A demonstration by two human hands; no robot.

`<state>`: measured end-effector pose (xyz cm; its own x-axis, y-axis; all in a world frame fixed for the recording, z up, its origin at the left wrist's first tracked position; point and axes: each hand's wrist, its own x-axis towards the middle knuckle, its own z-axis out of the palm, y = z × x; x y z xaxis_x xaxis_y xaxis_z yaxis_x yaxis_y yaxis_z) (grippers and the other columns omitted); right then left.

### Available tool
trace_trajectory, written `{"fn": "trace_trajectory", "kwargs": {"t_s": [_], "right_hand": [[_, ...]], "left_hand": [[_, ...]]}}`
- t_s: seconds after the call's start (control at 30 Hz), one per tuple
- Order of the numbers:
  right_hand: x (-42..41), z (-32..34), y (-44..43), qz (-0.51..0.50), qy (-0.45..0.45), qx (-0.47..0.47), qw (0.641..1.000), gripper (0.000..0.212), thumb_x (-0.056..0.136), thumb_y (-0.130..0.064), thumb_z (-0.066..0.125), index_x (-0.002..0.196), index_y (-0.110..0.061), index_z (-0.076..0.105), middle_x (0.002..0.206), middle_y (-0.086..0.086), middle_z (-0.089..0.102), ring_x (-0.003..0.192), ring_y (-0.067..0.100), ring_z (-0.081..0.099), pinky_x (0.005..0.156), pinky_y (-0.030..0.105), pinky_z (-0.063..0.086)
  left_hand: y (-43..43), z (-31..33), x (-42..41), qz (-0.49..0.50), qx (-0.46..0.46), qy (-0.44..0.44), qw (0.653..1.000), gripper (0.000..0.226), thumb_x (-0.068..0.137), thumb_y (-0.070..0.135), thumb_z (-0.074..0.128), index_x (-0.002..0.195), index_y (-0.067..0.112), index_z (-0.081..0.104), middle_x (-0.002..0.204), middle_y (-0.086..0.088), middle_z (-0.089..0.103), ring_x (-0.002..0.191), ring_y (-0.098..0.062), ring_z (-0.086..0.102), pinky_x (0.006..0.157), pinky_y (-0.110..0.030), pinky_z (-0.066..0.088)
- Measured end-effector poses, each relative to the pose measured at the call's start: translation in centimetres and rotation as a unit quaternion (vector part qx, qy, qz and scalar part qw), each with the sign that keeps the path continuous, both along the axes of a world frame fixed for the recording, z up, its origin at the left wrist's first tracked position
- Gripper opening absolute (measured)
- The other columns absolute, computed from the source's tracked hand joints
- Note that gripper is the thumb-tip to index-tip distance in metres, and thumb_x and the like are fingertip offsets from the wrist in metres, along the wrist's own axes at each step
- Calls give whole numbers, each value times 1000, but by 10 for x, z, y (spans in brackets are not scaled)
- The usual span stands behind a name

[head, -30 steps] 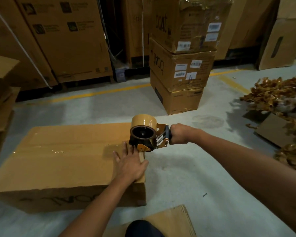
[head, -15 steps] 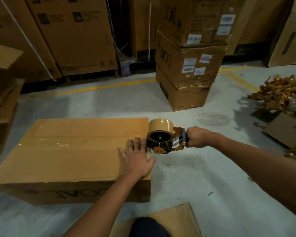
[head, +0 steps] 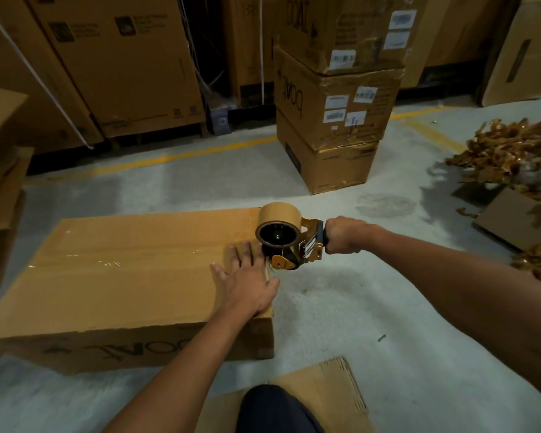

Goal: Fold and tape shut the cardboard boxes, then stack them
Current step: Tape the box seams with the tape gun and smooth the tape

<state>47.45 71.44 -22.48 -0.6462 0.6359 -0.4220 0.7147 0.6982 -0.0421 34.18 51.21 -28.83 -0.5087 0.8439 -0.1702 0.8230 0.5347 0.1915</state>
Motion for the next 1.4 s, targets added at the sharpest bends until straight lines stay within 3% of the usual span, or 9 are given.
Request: {"fn": "trace_trajectory", "kwargs": {"t_s": [0.17,0.3,0.53,0.7,0.83,0.93,1.03,1.3,1.4], "right_hand": [[1,-1,-4,1,7,11,1000,22,89,-19,60,110,-10,59,86,7,63,71,19,65,60,28,57],[38,-19,2,-1,-36,85,996,29,93,-36,54,115,-19,64,110,4,68,100,25,67,80,33,52],[58,-105,-1,-115,-6,-14,993,31,85,-28,54,114,-17,62,112,7,68,100,28,66,82,35,56],[19,-135,-16,-193,113,-106,969,5,89,-21,56,89,-16,55,86,4,61,80,25,64,71,32,55],[6,-172,-28,-407,261,-285,828,13,87,-6,64,76,-7,58,65,11,60,49,23,57,43,26,46],[-2,-199,-33,-511,323,-414,680,13,86,6,60,78,-4,55,59,12,50,42,22,51,43,27,46],[-11,-216,-35,-545,353,-453,611,14,88,8,56,80,-3,54,61,13,50,44,22,52,46,31,51],[-5,-246,-33,-567,334,-376,652,29,76,-5,84,96,6,65,66,19,66,55,32,65,71,56,61],[-3,-230,-35,-565,289,-304,711,33,73,-20,88,87,-4,62,80,14,66,78,32,68,79,45,60]], "left_hand": [[1,3,-1,-10,-9,9,1000,80,96,64,32,159,30,-4,166,-6,-16,151,-36,-15,113,-75,1],[-3,3,2,-22,-22,17,999,78,97,62,32,158,35,-8,166,-7,-14,152,-39,-8,113,-74,5],[6,-12,-26,-151,-5,51,987,74,97,62,22,157,34,-11,162,6,-25,150,-22,-22,119,-64,1],[19,-15,-55,-246,41,37,968,70,93,70,10,149,37,36,167,12,0,152,-13,-15,123,-54,-1],[37,-8,-64,-264,69,15,962,64,94,65,15,124,34,62,152,10,40,152,-17,7,124,-50,5],[45,-13,-64,-248,85,9,965,58,97,57,21,120,32,68,145,12,48,150,-16,12,124,-45,3],[53,-17,-63,-216,90,6,972,42,102,46,34,104,30,73,141,15,50,149,-15,14,123,-44,2],[57,-22,-58,-200,76,23,977,40,103,42,34,93,30,71,164,10,21,153,-15,-1,124,-46,-1],[60,-18,-51,-194,35,58,979,42,103,41,26,130,31,58,168,4,-1,153,-18,-10,123,-54,0]]}}
